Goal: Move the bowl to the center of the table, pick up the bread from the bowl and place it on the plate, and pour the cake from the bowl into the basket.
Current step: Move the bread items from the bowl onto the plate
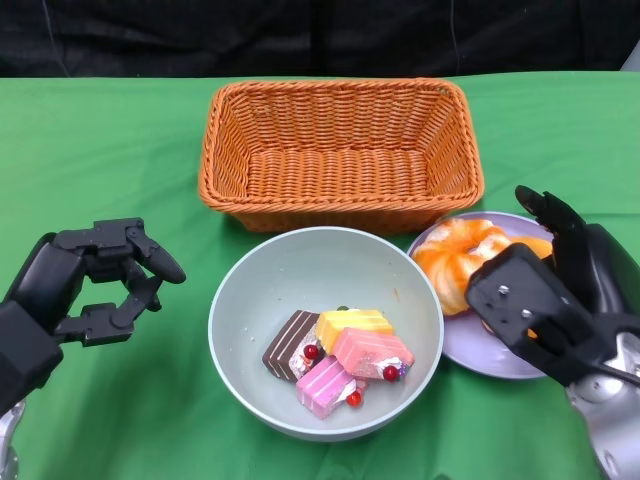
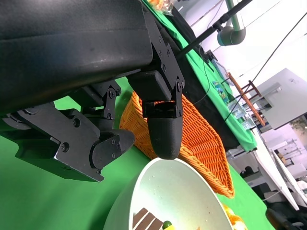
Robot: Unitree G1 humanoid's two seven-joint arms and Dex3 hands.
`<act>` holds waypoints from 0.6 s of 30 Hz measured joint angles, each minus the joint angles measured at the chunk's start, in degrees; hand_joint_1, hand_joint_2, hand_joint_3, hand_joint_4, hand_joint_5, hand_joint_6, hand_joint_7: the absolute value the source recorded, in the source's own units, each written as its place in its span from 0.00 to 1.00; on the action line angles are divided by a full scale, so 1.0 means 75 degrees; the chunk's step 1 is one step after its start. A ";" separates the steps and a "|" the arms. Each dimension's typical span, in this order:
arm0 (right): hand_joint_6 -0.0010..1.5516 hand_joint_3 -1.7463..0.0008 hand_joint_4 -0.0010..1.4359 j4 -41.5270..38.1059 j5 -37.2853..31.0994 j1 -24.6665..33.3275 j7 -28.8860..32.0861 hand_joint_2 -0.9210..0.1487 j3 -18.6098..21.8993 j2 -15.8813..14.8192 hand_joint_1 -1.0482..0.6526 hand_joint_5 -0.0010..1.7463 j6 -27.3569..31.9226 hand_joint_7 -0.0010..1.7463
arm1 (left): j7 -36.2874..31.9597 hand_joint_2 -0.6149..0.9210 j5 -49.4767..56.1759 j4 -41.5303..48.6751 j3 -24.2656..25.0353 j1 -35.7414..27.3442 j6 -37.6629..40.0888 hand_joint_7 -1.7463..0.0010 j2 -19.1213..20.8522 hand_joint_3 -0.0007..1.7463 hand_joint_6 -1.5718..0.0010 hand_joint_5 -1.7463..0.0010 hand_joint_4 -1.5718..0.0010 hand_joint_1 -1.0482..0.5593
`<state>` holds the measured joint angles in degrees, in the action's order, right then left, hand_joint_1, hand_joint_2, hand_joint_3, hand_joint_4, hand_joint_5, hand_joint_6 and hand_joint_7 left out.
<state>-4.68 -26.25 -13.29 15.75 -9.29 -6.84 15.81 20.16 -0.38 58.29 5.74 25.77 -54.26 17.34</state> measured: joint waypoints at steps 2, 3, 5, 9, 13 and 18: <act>0.58 0.95 0.48 0.0192 0.0446 0.0226 -0.0077 0.00 0.0212 0.0007 0.47 0.54 -0.0691 0.12 | 0.0001 0.80 -0.0002 -0.0011 0.0004 -0.0006 -0.0001 0.41 0.0000 0.54 0.45 0.22 0.46 0.70; 0.64 0.93 0.50 0.0237 0.0811 0.0343 -0.0217 0.00 0.0341 0.0010 0.49 0.58 -0.1192 0.14 | 0.0001 0.80 -0.0004 -0.0011 0.0005 -0.0008 -0.0001 0.41 0.0000 0.54 0.45 0.22 0.46 0.71; 0.67 0.91 0.54 0.0288 0.1649 0.0625 -0.0637 0.00 0.0573 0.0020 0.49 0.63 -0.2291 0.21 | 0.0007 0.80 -0.0012 -0.0010 0.0006 -0.0008 -0.0002 0.42 0.0000 0.54 0.45 0.21 0.46 0.71; 0.59 0.89 0.57 0.0446 0.2617 0.1059 -0.1325 0.00 0.0768 0.0033 0.49 0.68 -0.3615 0.45 | 0.0009 0.81 -0.0014 -0.0005 0.0006 -0.0007 -0.0002 0.42 0.0006 0.53 0.44 0.21 0.46 0.71; 0.56 0.86 0.56 0.0780 0.3283 0.1420 -0.1823 0.01 0.0914 0.0121 0.50 0.74 -0.4262 0.52 | 0.0009 0.81 -0.0016 -0.0005 0.0008 -0.0006 -0.0001 0.44 0.0012 0.51 0.44 0.23 0.46 0.71; 0.54 0.85 0.55 0.1136 0.3537 0.1981 -0.2173 0.01 0.0922 0.0249 0.48 0.76 -0.4844 0.55 | 0.0141 0.85 -0.0125 -0.0006 0.0048 -0.0004 0.0029 0.56 0.0017 0.38 0.43 0.33 0.48 0.69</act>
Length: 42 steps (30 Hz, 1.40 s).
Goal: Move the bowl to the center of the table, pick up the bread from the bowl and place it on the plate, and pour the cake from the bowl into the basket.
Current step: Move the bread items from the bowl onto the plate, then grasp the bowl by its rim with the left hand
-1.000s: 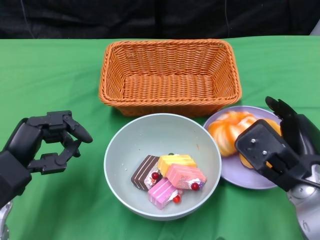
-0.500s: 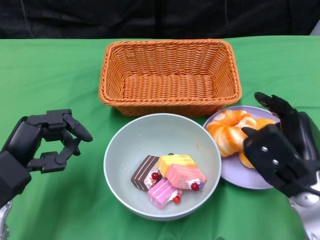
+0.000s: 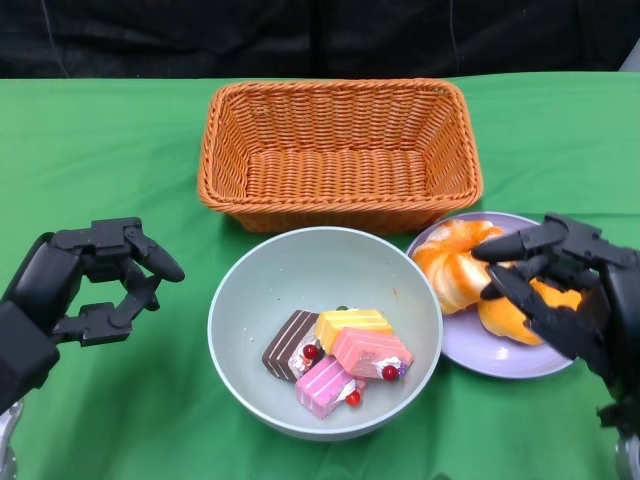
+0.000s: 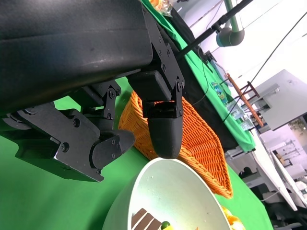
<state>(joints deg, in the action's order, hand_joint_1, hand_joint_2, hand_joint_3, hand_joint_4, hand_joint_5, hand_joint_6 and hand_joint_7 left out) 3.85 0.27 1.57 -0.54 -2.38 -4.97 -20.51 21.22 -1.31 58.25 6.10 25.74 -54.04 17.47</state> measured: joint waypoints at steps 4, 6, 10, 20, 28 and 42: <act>0.52 0.82 0.55 0.0166 0.0185 0.0420 -0.0179 0.02 0.0016 0.0067 0.50 0.77 -0.0221 0.58 | 0.0444 0.98 -0.0248 -0.0004 0.0016 -0.0001 0.0015 0.86 0.0027 0.06 0.44 0.60 0.54 0.57; 0.50 0.78 0.53 0.0313 0.0321 0.0638 -0.0229 0.03 0.0034 0.0124 0.51 0.80 -0.0241 0.61 | 0.0724 0.99 -0.0249 -0.0038 -0.0040 -0.0004 -0.0076 0.96 0.0106 0.02 0.49 0.78 0.55 0.49; 0.47 0.75 0.51 0.0546 0.0665 0.0937 -0.0413 0.05 0.0073 0.0235 0.52 0.83 -0.0248 0.65 | 0.1130 1.00 -0.0196 -0.0199 -0.0187 -0.0004 -0.0603 1.00 0.0376 0.01 0.57 0.92 0.58 0.42; 0.44 0.67 0.46 0.1091 0.1763 0.1387 -0.0638 0.08 0.0329 0.0538 0.53 0.91 0.0512 0.71 | 0.0114 0.96 0.2379 -0.0209 -0.0513 0.0219 -0.3923 0.98 0.0793 0.00 0.60 0.97 0.62 0.29; 0.45 0.61 0.48 0.1127 0.2068 0.1363 -0.0632 0.14 0.0582 0.0775 0.53 0.90 0.0874 0.70 | -0.1137 0.96 0.3924 -0.0047 -0.0181 0.0687 -0.5059 0.97 0.0773 0.00 0.49 0.94 0.51 0.34; 0.44 0.55 0.47 0.1243 0.2001 0.1392 -0.0564 0.19 0.0656 0.1039 0.54 0.91 0.1114 0.71 | -0.4637 0.88 0.8366 -0.0665 -0.1294 0.1507 -0.4747 0.98 0.1426 0.00 0.38 0.94 0.36 0.40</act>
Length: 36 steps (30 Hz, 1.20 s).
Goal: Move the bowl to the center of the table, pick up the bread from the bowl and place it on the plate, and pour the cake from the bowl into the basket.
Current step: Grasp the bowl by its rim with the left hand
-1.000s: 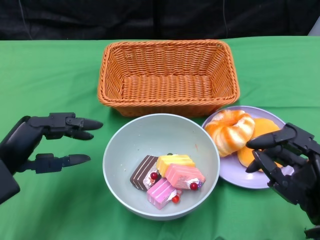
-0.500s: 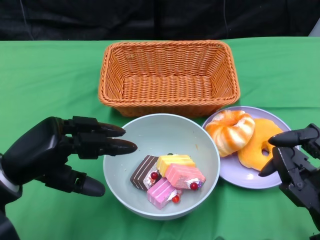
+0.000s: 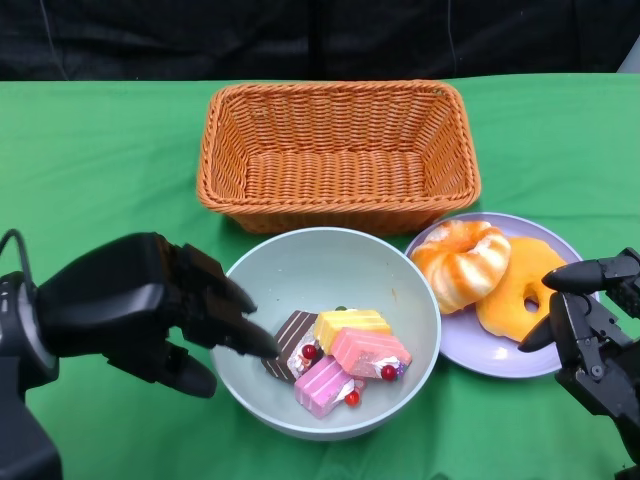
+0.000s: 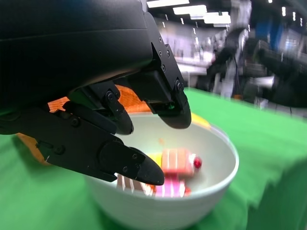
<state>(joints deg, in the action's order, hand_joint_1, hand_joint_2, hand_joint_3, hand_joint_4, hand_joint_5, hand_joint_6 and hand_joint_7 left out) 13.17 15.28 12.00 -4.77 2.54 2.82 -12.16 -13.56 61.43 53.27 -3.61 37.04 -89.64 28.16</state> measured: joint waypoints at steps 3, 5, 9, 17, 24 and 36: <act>0.45 0.55 0.47 0.0000 -0.0040 0.0000 0.0009 0.19 -0.0002 0.0053 0.53 0.91 0.0011 0.71 | -0.1566 0.88 0.1035 -0.0257 -0.0814 0.0106 0.0555 0.98 0.0185 0.00 0.37 0.95 0.34 0.41; 0.45 0.55 0.47 0.0000 -0.0069 0.0000 0.0015 0.20 -0.0008 0.0078 0.53 0.90 0.0014 0.71 | -0.2665 0.88 0.1634 -0.0335 -0.1510 0.0236 0.0991 0.99 0.0302 0.00 0.36 0.96 0.34 0.42; 0.45 0.55 0.48 0.0000 -0.0155 0.0001 0.0077 0.20 -0.0011 0.0119 0.53 0.90 0.0025 0.71 | -0.4806 0.88 0.2726 -0.0325 -0.3157 0.0686 0.2015 0.99 0.0580 0.00 0.37 0.97 0.34 0.41; 0.46 0.55 0.48 0.0000 -0.0175 0.0000 0.0069 0.20 -0.0012 0.0178 0.53 0.90 0.0007 0.69 | -0.6905 0.88 0.3265 0.0140 -0.5433 0.1355 0.3336 1.00 0.0690 0.00 0.38 0.99 0.35 0.43; 0.46 0.57 0.48 0.0001 -0.0176 0.0007 0.0033 0.20 -0.0007 0.0188 0.52 0.90 -0.0033 0.69 | -0.7116 0.90 0.3051 0.0515 -0.6288 0.1411 0.3977 1.00 0.0529 0.00 0.39 1.00 0.35 0.45; 0.46 0.56 0.47 0.0000 -0.0166 0.0011 -0.0063 0.20 0.0087 0.0203 0.53 0.90 -0.0064 0.68 | -0.7885 0.94 0.2798 0.1157 -0.7428 0.1561 0.3993 0.99 -0.0064 0.01 0.34 0.99 0.32 0.46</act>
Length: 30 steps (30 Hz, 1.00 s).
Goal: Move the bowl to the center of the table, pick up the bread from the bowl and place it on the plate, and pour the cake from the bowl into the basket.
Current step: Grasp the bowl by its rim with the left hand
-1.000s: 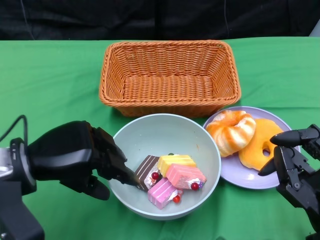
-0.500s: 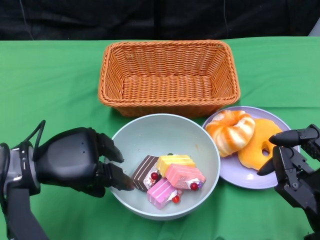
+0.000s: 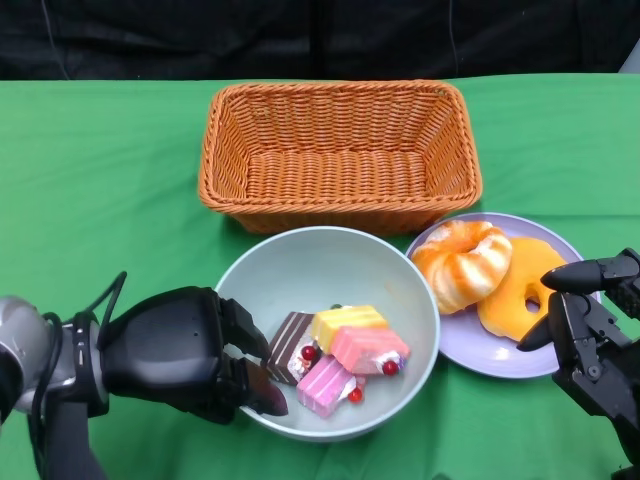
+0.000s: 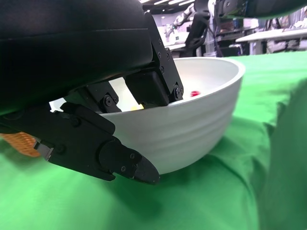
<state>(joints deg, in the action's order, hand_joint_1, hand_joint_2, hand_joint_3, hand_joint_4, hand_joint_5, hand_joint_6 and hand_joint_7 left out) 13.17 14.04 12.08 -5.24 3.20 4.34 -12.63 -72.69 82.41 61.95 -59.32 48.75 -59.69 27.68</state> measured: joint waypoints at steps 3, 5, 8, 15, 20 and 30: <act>0.46 0.56 0.48 0.0000 0.0001 0.0001 -0.0006 0.19 0.0024 0.0006 0.53 0.90 0.0000 0.68 | -0.0041 0.94 -0.0085 0.0231 -0.0125 0.0023 0.0009 0.99 -0.0122 0.00 0.34 0.99 0.32 0.46; 0.46 0.56 0.47 0.0000 -0.0003 0.0001 -0.0005 0.19 0.0027 0.0012 0.53 0.90 0.0000 0.68 | -0.0040 0.93 -0.0231 0.0373 -0.0156 0.0031 0.0011 0.99 -0.0194 0.00 0.34 0.99 0.32 0.47; 0.46 0.57 0.47 -0.0001 -0.0006 0.0001 -0.0007 0.19 0.0029 0.0013 0.53 0.90 0.0000 0.67 | 0.0066 0.93 -0.0366 0.0575 -0.0182 0.0064 0.0021 0.99 -0.0309 0.00 0.32 0.99 0.30 0.47; 0.47 0.59 0.48 -0.0002 -0.0189 0.0019 0.0075 0.16 0.0025 0.0036 0.52 0.89 0.0000 0.66 | 0.0526 0.98 -0.0834 0.0865 -0.0165 0.0061 0.0023 0.34 -0.0484 0.01 0.44 0.11 0.48 0.61; 0.48 0.60 0.48 -0.0002 -0.0230 0.0052 0.0109 0.16 0.0016 0.0056 0.52 0.89 0.0000 0.66 | 0.0736 0.98 -0.1301 0.0894 -0.0019 0.0019 -0.0474 0.10 -0.0438 0.04 0.59 0.00 0.53 0.60; 0.47 0.62 0.48 -0.0007 -0.0228 0.0048 0.0151 0.14 0.0051 0.0071 0.52 0.88 0.0002 0.66 | 0.2377 0.99 -0.2535 0.0324 0.0929 -0.0122 -0.2220 0.18 0.0312 0.09 0.54 0.00 0.50 0.51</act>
<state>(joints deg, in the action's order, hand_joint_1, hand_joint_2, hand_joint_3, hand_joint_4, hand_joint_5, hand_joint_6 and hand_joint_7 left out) 13.12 12.33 12.44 -4.11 3.58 4.87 -12.62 -54.86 63.40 64.37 -52.35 47.83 -76.34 30.02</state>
